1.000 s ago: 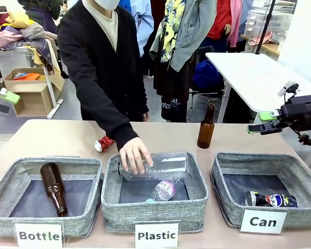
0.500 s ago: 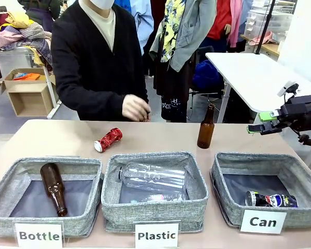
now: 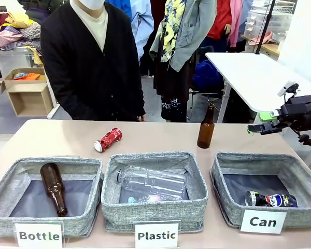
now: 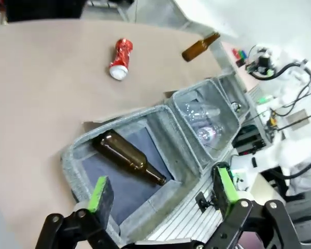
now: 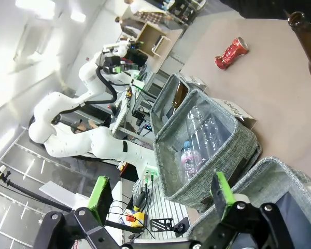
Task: Sort the can waste into the basket.
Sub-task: Pick up the can waste from the table and place it in the right Fabric basket.
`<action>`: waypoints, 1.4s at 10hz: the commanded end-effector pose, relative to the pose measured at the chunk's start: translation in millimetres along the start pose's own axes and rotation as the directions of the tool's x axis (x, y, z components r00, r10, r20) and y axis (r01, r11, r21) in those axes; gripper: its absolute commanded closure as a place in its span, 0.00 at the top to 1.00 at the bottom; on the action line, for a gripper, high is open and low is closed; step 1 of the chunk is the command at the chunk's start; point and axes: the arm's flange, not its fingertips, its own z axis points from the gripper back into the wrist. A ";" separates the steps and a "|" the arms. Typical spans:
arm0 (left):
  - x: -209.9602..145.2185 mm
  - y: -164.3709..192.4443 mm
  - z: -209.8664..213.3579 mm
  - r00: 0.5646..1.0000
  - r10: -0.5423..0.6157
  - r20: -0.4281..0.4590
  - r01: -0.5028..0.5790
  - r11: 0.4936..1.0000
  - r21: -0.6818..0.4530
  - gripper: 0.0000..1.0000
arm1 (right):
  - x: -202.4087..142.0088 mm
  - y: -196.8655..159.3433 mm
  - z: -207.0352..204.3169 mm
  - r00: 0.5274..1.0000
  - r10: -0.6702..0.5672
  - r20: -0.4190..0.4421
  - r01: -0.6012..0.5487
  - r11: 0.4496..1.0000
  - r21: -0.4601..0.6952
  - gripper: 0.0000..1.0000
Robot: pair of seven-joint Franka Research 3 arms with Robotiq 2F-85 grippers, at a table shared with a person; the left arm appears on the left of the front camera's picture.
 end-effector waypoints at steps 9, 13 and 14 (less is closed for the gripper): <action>153.5 -106.1 -264.0 0.833 -0.259 -0.489 0.433 0.854 0.287 1.00 | -0.2 2.3 0.7 1.000 0.020 -0.011 -0.020 1.000 -0.005 1.00; 186.5 -71.8 -375.9 0.724 -0.266 -0.636 0.548 0.783 0.295 1.00 | -0.2 2.3 0.7 1.000 0.020 -0.011 -0.020 1.000 -0.005 1.00; 188.3 -56.2 -398.7 0.710 -0.252 -0.657 0.547 0.786 0.289 1.00 | -0.2 2.3 0.7 1.000 0.020 -0.011 -0.020 1.000 -0.005 1.00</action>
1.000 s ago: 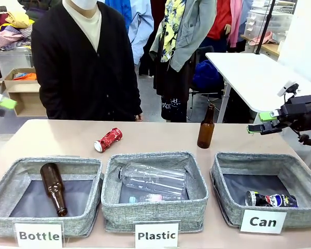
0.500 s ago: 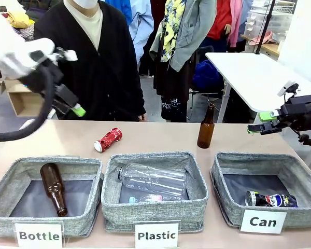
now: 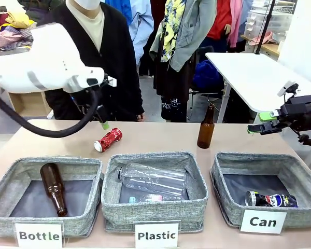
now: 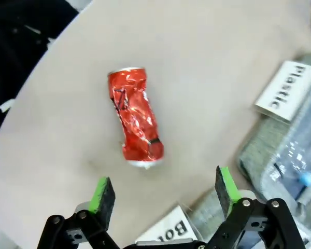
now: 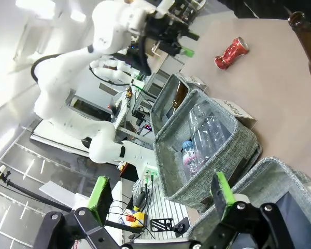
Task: Sort the can waste into the basket.
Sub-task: Pick up the can waste from the table and place it in the right Fabric basket.
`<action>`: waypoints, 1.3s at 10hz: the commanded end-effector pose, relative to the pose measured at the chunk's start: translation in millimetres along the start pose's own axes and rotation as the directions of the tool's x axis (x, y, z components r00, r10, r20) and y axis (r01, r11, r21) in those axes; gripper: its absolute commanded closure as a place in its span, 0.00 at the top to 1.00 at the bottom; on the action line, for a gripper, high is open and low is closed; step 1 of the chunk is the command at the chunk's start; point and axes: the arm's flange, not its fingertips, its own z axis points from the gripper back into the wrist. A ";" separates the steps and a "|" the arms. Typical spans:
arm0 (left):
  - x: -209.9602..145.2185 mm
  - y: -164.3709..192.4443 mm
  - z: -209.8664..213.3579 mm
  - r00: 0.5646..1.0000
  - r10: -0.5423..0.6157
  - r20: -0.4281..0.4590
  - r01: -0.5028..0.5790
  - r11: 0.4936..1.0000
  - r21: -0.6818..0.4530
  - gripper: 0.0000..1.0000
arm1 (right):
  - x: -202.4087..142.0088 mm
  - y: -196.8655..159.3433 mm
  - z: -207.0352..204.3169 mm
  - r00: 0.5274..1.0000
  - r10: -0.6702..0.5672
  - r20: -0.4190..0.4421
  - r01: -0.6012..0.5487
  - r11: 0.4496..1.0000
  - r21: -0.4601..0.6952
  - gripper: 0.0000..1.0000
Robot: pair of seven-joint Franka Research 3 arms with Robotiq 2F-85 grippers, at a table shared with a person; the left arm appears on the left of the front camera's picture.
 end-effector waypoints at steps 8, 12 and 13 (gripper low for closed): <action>34.8 23.0 -101.7 0.989 0.066 -0.130 -0.065 0.998 0.010 0.42 | -0.3 2.3 1.0 1.000 0.020 -0.010 -0.020 1.000 -0.006 1.00; 30.7 24.5 -106.7 0.989 0.074 -0.131 -0.070 0.997 0.029 0.00 | -0.3 2.3 1.0 1.000 0.020 -0.010 -0.020 1.000 -0.006 1.00; 30.5 25.1 -107.3 0.988 0.077 -0.132 -0.073 0.997 0.034 0.04 | -0.3 2.3 1.0 1.000 0.020 -0.010 -0.020 1.000 -0.006 1.00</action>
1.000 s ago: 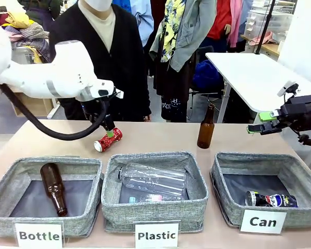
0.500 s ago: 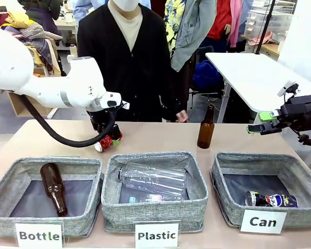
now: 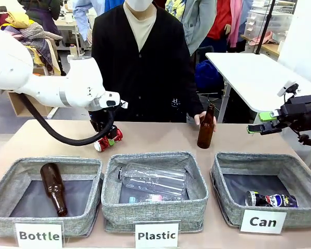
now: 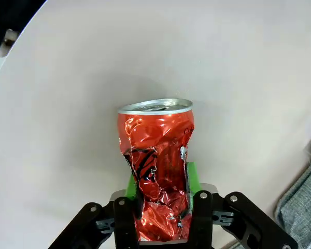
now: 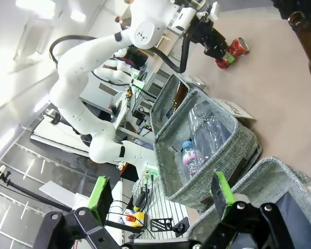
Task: Sort the can waste into the basket.
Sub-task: Pick up the can waste from the table and place it in the right Fabric basket.
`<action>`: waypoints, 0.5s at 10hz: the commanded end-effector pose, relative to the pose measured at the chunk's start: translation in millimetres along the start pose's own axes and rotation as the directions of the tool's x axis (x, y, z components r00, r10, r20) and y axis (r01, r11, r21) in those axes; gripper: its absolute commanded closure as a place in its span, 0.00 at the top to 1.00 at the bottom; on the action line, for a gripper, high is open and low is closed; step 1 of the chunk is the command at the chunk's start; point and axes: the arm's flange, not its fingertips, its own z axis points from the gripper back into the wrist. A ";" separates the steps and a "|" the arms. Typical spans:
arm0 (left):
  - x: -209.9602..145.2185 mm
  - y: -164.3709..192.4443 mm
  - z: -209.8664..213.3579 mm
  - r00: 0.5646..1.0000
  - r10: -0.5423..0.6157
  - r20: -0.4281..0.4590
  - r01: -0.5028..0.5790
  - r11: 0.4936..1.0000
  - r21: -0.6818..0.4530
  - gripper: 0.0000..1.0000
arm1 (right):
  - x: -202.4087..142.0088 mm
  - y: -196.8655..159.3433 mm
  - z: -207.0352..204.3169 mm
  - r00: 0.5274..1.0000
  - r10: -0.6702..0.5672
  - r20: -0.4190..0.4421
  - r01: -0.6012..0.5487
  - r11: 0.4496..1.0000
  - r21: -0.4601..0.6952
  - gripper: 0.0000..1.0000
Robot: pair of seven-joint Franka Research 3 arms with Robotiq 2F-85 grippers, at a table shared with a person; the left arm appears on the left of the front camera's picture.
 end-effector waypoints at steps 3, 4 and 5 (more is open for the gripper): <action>-3.0 -0.6 -3.1 0.999 0.032 -0.012 -0.032 0.999 0.035 0.00 | -0.3 2.3 1.0 1.000 0.020 -0.010 -0.020 1.000 -0.006 1.00; -4.9 1.2 0.9 0.999 0.034 -0.004 -0.034 0.999 0.033 0.00 | -0.3 2.3 1.0 1.000 0.020 -0.010 -0.020 1.000 -0.006 1.00; -11.8 1.1 13.8 0.999 0.035 0.009 -0.036 0.999 0.029 0.00 | -0.3 2.3 1.0 1.000 0.020 -0.010 -0.020 1.000 -0.006 1.00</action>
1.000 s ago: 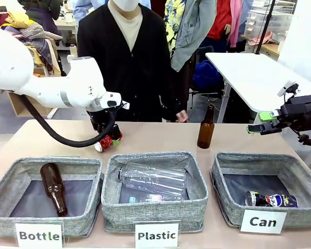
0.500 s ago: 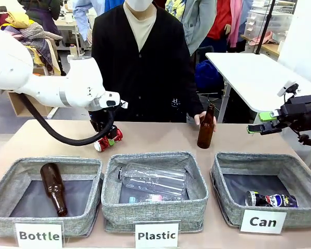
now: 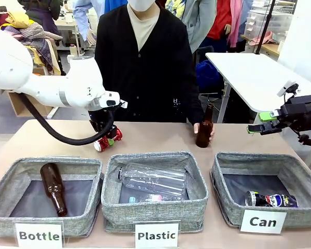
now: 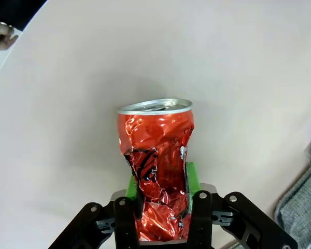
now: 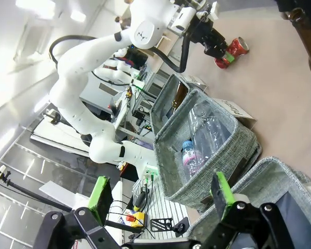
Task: Sort the can waste into the basket.
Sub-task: Pick up the can waste from the table and place it in the right Fabric basket.
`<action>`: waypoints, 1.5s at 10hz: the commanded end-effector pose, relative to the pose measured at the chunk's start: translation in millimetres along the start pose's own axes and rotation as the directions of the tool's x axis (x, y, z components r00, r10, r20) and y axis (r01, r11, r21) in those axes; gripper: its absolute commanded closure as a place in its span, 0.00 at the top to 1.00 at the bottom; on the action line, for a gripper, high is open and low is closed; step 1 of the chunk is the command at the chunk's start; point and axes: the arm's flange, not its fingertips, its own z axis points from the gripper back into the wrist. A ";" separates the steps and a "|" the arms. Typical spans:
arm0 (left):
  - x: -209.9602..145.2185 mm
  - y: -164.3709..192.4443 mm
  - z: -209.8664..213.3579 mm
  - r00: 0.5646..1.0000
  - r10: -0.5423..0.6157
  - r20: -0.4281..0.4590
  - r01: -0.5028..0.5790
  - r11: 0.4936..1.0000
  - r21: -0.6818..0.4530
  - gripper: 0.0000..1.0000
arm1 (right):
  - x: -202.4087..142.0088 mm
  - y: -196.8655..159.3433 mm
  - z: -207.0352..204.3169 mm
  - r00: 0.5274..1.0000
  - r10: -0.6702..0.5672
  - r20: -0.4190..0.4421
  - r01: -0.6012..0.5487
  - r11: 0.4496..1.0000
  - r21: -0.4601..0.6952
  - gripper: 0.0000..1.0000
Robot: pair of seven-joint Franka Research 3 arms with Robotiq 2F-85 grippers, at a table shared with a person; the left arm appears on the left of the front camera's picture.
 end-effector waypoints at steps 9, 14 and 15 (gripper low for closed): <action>-324.8 -16.6 264.5 0.972 -0.163 0.167 0.166 0.986 -0.005 0.00 | -0.3 2.3 1.1 1.000 0.020 -0.010 -0.020 1.000 -0.006 1.00; -341.7 -15.8 268.7 0.972 -0.156 0.175 0.161 0.987 -0.012 0.00 | -0.3 2.3 1.1 1.000 0.020 -0.010 -0.020 1.000 -0.006 1.00; -359.6 -6.1 272.1 0.971 -0.134 0.198 0.145 0.989 -0.040 0.39 | -0.3 2.3 1.1 1.000 0.020 -0.010 -0.020 1.000 -0.006 1.00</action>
